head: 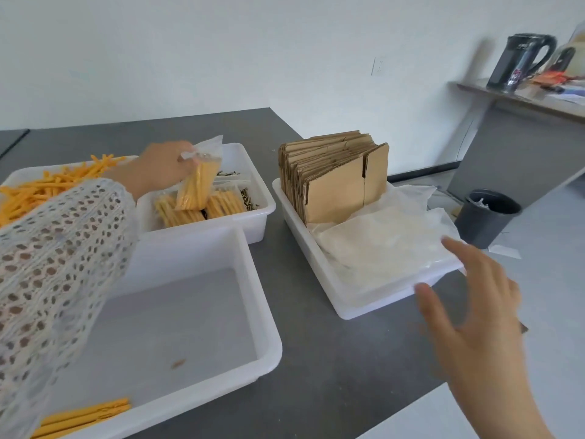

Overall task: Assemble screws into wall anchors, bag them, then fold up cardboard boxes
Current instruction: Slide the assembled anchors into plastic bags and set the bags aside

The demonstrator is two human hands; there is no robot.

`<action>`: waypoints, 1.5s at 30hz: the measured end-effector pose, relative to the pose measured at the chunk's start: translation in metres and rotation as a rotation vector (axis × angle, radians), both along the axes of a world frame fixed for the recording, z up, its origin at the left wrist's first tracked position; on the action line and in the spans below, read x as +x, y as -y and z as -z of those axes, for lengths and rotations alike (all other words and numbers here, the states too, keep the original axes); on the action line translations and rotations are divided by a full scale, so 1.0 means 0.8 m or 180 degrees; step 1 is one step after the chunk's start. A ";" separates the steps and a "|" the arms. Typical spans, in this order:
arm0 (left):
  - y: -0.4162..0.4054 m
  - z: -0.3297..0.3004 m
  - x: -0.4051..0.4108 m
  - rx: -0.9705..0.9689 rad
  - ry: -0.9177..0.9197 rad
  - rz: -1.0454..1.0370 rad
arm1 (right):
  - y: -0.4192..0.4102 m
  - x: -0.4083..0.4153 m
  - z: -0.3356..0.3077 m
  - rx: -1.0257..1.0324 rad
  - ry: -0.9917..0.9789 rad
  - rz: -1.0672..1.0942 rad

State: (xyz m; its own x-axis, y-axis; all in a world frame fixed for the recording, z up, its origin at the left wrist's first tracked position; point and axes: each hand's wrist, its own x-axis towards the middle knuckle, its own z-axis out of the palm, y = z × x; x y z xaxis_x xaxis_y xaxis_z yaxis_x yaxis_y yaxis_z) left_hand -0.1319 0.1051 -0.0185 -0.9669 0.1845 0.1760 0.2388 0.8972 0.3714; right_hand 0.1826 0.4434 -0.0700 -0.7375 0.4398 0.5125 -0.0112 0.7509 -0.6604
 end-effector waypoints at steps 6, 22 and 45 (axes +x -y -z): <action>-0.010 0.035 0.023 -0.0026 0.0194 0.0269 | 0.024 -0.080 0.008 0.0841 0.1554 -0.0017; -0.066 -0.022 0.255 0.3016 0.2500 0.1295 | 0.120 -0.025 -0.016 -0.0446 -0.0591 -0.1642; 0.091 0.020 0.285 0.1010 0.0231 -0.0009 | 0.290 -0.073 -0.024 -0.0346 0.0579 -0.2261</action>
